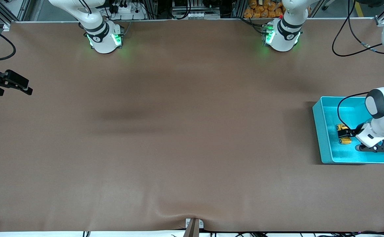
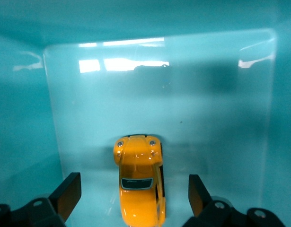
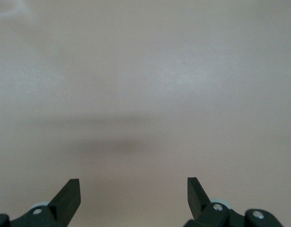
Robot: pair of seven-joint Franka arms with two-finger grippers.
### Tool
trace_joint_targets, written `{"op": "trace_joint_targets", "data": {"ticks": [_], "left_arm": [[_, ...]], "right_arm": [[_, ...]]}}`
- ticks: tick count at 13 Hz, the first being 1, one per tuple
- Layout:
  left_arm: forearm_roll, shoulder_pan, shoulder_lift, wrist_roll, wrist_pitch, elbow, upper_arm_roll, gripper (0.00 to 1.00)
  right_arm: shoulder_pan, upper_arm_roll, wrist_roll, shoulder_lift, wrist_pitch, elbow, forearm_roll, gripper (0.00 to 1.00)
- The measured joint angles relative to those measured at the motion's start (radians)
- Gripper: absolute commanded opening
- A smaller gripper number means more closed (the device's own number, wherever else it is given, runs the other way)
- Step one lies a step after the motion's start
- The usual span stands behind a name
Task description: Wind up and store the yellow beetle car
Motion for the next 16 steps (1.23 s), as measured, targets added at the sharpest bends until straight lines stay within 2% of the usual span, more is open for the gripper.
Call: {"op": "trace_joint_targets", "data": {"ticks": [3, 7, 11, 14, 16], "left_arm": [[0.0, -0.003, -0.09, 0.0, -0.048, 0.009, -0.057, 1.0], [-0.004, -0.002, -0.205, -0.004, -0.199, 0.053, -0.079, 1.0], [-0.139, -0.007, -0.327, -0.022, -0.338, 0.084, -0.094, 1.0], [-0.159, -0.081, -0.403, -0.098, -0.486, 0.108, -0.083, 1.0], [-0.16, -0.202, -0.434, -0.185, -0.583, 0.152, -0.03, 1.0]], "right_arm": [[0.0, 0.0, 0.0, 0.0, 0.0, 0.001, -0.001, 1.0], [0.0, 0.0, 0.0, 0.0, 0.0, 0.001, -0.002, 1.0], [0.0, -0.002, 0.0, 0.0, 0.001, 0.002, -0.003, 1.0], [0.0, -0.003, -0.003, 0.0, 0.001, 0.002, -0.012, 1.0], [0.0, -0.003, -0.012, 0.0, 0.002, 0.002, -0.033, 1.0]]}}
